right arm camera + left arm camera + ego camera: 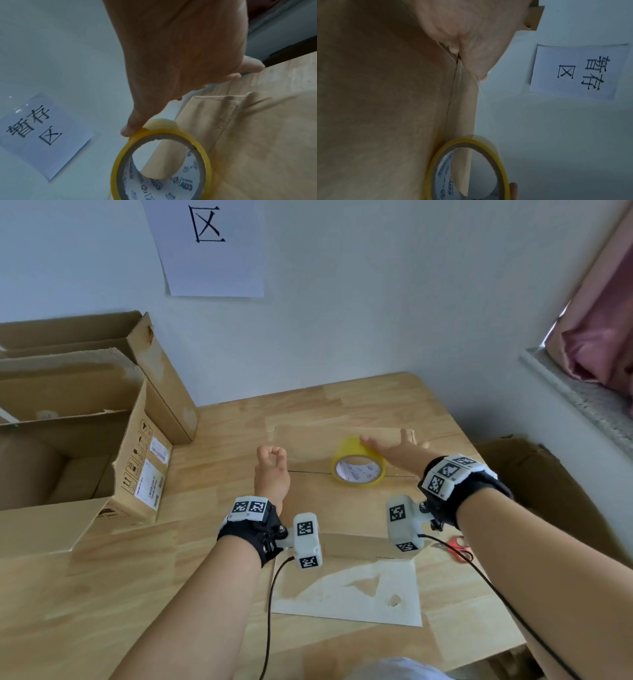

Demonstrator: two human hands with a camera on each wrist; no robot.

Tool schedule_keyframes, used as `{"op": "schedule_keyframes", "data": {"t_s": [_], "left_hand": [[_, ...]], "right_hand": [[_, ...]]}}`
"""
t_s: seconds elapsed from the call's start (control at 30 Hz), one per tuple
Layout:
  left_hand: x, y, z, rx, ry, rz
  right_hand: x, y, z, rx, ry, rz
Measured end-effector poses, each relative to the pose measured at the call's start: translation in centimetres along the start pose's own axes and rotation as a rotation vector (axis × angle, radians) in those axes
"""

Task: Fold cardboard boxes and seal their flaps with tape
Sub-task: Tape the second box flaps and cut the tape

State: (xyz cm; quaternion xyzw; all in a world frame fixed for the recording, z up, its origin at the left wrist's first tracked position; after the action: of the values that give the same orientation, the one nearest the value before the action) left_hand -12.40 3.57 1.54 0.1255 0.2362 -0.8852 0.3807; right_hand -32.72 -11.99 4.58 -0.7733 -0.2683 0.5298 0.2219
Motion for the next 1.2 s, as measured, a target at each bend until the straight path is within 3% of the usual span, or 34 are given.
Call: {"op": "schedule_keyframes", "data": {"t_s": [0.2, 0.53, 0.87, 1.03, 1.2], "left_hand": [[0.0, -0.5, 0.4, 0.012, 0.034, -0.007], [-0.1, -0.8, 0.4, 0.043, 0.115, 0.015], [-0.5, -1.0, -0.1, 0.032, 0.095, 0.043], [-0.7, -0.8, 0.1, 0.024, 0.046, 0.071], [-0.7, -0.9, 0.2, 0.064, 0.017, 0.09]], "right_hand": [[0.5, 0.0, 0.8, 0.029, 0.291, -0.028], [1.0, -0.6, 1.0, -0.054, 0.369, -0.054], [1.0, -2.2, -0.1, -0.019, 0.16, -0.089], [1.8, -0.8, -0.6, -0.085, -0.091, -0.142], [1.8, 0.0, 0.1, -0.019, -0.064, -0.102]]}}
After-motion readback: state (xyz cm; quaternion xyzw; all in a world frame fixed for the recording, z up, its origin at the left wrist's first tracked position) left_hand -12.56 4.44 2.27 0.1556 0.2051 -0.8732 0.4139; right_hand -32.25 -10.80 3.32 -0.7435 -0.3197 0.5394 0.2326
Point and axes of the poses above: each hand's wrist, its own y-axis towards the middle knuckle, its own x-axis out of the palm, z = x × y, the point moved 6 cm from there along y, towards the middle knuckle, and after that the axes turned 3 degrees about -z, right-handed, at the moved point
